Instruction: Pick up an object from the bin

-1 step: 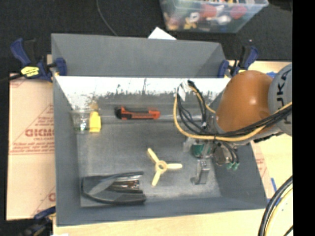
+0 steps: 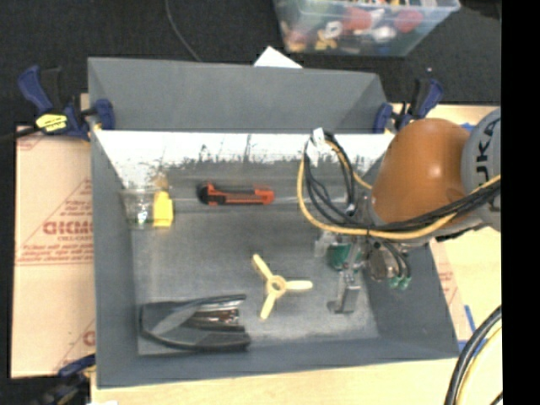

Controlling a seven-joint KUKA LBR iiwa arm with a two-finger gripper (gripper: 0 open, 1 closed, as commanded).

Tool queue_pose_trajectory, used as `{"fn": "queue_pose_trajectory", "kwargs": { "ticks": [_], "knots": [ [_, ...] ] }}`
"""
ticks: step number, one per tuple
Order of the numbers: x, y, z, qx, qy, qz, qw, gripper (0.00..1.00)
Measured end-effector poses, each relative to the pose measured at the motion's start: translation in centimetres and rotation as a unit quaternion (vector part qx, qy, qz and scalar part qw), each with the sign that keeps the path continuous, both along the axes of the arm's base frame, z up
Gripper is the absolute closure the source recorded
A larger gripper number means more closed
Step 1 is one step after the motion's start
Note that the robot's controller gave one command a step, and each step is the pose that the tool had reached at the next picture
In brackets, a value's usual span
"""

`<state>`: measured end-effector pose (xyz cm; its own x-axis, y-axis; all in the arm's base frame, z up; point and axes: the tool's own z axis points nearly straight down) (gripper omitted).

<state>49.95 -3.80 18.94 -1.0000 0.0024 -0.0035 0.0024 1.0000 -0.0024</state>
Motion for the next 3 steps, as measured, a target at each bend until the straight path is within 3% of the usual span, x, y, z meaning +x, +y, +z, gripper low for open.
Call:
{"fn": "queue_pose_trajectory", "kwargs": {
  "ticks": [1,2,3],
  "knots": [
    [4.3,4.1,-12.1,0.001,-0.0004,-0.056,0.9985,0.00],
    [5.3,3.8,-4.7,-0.001,-0.0074,0.003,1.0000,0.00],
    [3.6,2.1,-9.1,0.000,0.0054,-0.082,0.9966,0.00]
  ]
}}
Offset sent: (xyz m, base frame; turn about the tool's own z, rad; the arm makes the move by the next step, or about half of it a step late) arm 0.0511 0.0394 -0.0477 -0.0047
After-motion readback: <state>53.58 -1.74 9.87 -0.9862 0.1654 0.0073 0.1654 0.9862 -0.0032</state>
